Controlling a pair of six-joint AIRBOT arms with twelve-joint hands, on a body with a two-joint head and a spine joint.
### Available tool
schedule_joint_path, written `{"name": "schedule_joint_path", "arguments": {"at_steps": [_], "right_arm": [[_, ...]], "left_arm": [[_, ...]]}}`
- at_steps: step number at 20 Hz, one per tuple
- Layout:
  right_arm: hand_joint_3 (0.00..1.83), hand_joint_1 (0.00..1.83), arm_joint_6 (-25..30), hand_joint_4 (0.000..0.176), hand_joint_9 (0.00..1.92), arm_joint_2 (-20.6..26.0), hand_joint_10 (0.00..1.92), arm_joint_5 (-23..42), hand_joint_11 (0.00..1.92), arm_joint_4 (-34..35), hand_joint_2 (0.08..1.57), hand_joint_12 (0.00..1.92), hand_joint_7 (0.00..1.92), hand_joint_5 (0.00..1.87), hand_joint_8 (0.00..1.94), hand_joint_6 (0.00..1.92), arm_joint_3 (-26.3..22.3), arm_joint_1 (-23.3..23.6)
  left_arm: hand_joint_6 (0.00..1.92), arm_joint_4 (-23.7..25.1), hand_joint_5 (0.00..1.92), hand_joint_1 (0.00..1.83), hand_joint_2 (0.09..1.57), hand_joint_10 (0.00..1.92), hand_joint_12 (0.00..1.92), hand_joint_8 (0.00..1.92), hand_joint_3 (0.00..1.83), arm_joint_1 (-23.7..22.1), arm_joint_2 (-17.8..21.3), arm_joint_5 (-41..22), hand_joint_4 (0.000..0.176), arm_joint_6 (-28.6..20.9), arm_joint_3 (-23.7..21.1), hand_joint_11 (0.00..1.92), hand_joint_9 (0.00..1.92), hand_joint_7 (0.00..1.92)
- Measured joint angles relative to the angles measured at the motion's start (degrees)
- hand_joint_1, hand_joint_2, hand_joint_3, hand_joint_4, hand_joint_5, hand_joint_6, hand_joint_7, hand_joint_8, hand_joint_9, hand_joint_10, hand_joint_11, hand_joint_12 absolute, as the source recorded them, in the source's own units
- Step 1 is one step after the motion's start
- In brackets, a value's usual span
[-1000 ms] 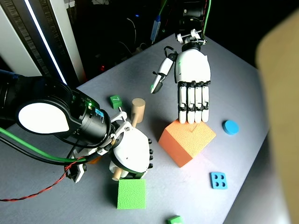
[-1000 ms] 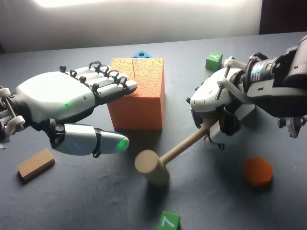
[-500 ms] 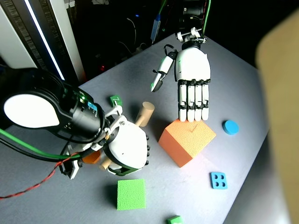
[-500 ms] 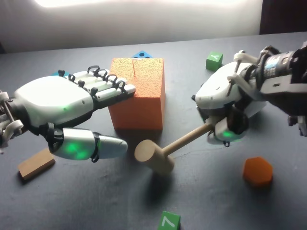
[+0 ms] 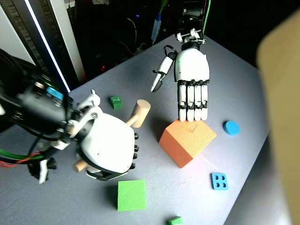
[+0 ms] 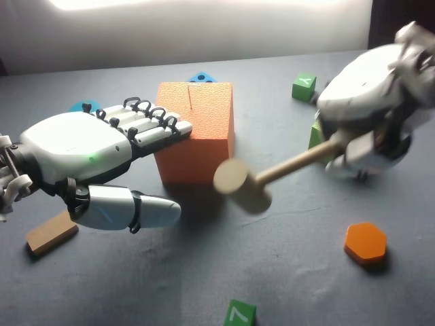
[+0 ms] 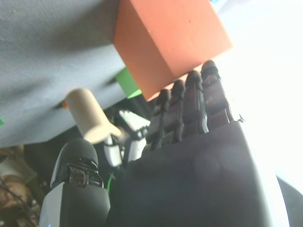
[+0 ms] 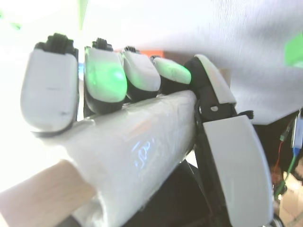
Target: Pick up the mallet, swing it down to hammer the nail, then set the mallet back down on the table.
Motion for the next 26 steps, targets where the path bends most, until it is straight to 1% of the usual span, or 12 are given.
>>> {"name": "schedule_joint_path", "arguments": {"at_steps": [2, 5, 9, 11, 13, 14, 17, 18, 19, 22, 24, 26], "right_arm": [[0.0, 0.52, -0.11, 0.0, 1.44, 3.54, 1.92, 2.43, 1.51, -0.22, 1.54, 1.92, 1.32, 1.09, 1.94, 1.92, -1.16, 1.99], [0.0, 0.54, 2.29, 0.0, 1.44, 4.59, 1.92, 4.26, 1.5, -0.81, 1.53, 1.92, 1.33, 1.09, 1.94, 1.92, -1.16, 3.67], [0.0, 0.63, 6.95, 0.0, 1.45, 4.22, 1.92, 8.26, 1.53, -0.39, 1.52, 1.92, 1.33, 1.1, 1.94, 1.92, -1.11, 4.11], [0.0, 0.62, 11.72, 0.0, 1.45, 3.41, 1.92, 12.02, 1.53, -0.42, 1.52, 1.92, 1.34, 1.11, 1.94, 1.92, 0.48, 4.35], [0.0, 0.62, 14.29, 0.0, 1.44, 1.29, 1.92, 14.05, 1.52, -0.94, 1.52, 1.92, 1.33, 1.1, 1.94, 1.92, 3.45, 4.52], [0.0, 0.62, 14.49, 0.0, 1.44, -0.26, 1.92, 14.01, 1.52, -0.96, 1.52, 1.92, 1.32, 1.1, 1.94, 1.92, 5.25, 4.52], [0.0, 0.64, 14.47, 0.0, 1.43, -3.28, 1.92, 14.99, 1.51, -0.87, 1.51, 1.92, 1.32, 1.08, 1.94, 1.92, 9.11, 4.5], [0.0, 0.7, 14.12, 0.0, 1.43, -3.87, 1.92, 16.02, 1.52, -0.87, 1.49, 1.92, 1.31, 1.08, 1.94, 1.92, 10.05, 4.5], [0.0, 0.71, 11.96, 0.0, 1.43, -4.35, 1.92, 17.97, 1.52, -0.92, 1.49, 1.92, 1.31, 1.08, 1.94, 1.92, 10.97, 4.44], [0.0, 0.74, 8.59, 0.0, 1.44, -4.98, 1.92, 21.79, 1.55, -1.09, 1.49, 1.92, 1.32, 1.08, 1.94, 1.92, 12.22, 2.95], [0.0, 0.73, 4.63, 0.0, 1.43, -5.49, 1.92, 24.39, 1.53, -1.22, 1.49, 1.92, 1.3, 1.06, 1.94, 1.92, 12.55, 0.61], [0.0, 0.68, 4.28, 0.0, 1.42, -5.53, 1.92, 24.85, 1.52, 0.52, 1.5, 1.92, 1.3, 1.06, 1.94, 1.92, 12.55, 0.26]], "left_arm": [[0.01, -0.13, 0.05, 0.0, 1.19, 0.01, 0.0, 0.0, 0.0, 0.0, -0.02, -0.09, 0.0, 0.02, 0.0, 0.0, 0.04, 0.05], [0.01, -0.22, 0.06, 0.0, 1.19, 0.0, 0.0, 0.0, 0.0, 0.24, -0.13, -0.28, 0.0, -0.07, 0.0, 0.0, 0.03, 0.05], [0.0, -0.46, 0.04, 0.0, 1.19, 0.0, 0.0, 0.0, 0.0, 0.46, -0.7, -0.57, 0.0, -0.13, 0.0, 0.0, 0.01, 0.03], [0.0, -0.46, 0.04, 0.0, 1.19, 0.01, 0.0, 0.0, 0.0, 0.46, -0.72, -0.52, 0.0, -0.13, 0.02, 0.0, 0.02, 0.03], [0.0, -0.44, 0.04, 0.0, 1.18, 0.0, 0.0, 0.0, 0.0, 0.46, -0.72, -0.55, 0.0, -0.15, 0.13, 0.0, 0.01, 0.03], [0.0, -0.42, 0.04, 0.0, 1.18, 0.0, 0.0, 0.0, 0.0, 0.46, -0.72, -0.52, 0.0, -0.13, 0.13, 0.0, 0.01, 0.03], [0.01, -0.42, 0.05, 0.0, 1.18, 0.01, 0.0, 0.01, 0.0, 0.48, -0.83, -0.63, 0.0, -0.15, 0.24, 0.01, 0.03, 0.05], [0.0, -0.39, 0.05, 0.0, 1.18, 0.0, 0.0, 0.0, 0.0, 0.48, -0.83, -0.61, 0.0, -0.13, 0.24, 0.0, 0.02, 0.04], [0.0, -0.42, 0.05, 0.0, 1.18, 0.0, 0.0, 0.0, 0.0, 0.48, -0.83, -0.61, 0.0, -0.15, 0.24, 0.0, 0.02, 0.04], [0.0, -0.42, 0.04, 0.0, 1.18, 0.01, 0.0, 0.0, 0.0, 0.48, -0.83, -0.61, 0.0, -0.15, 0.26, 0.0, 0.02, 0.04], [0.0, -0.35, 0.04, 0.0, 1.18, 0.0, 0.0, 0.0, 0.0, 0.46, -0.96, -0.68, 0.0, -0.15, 0.48, 0.0, 0.02, 0.03], [0.0, -0.35, 0.04, 0.0, 1.19, 0.0, 0.0, 0.0, 0.0, 0.46, -0.96, -0.68, 0.0, -0.15, 0.48, 0.0, 0.02, 0.03]]}}
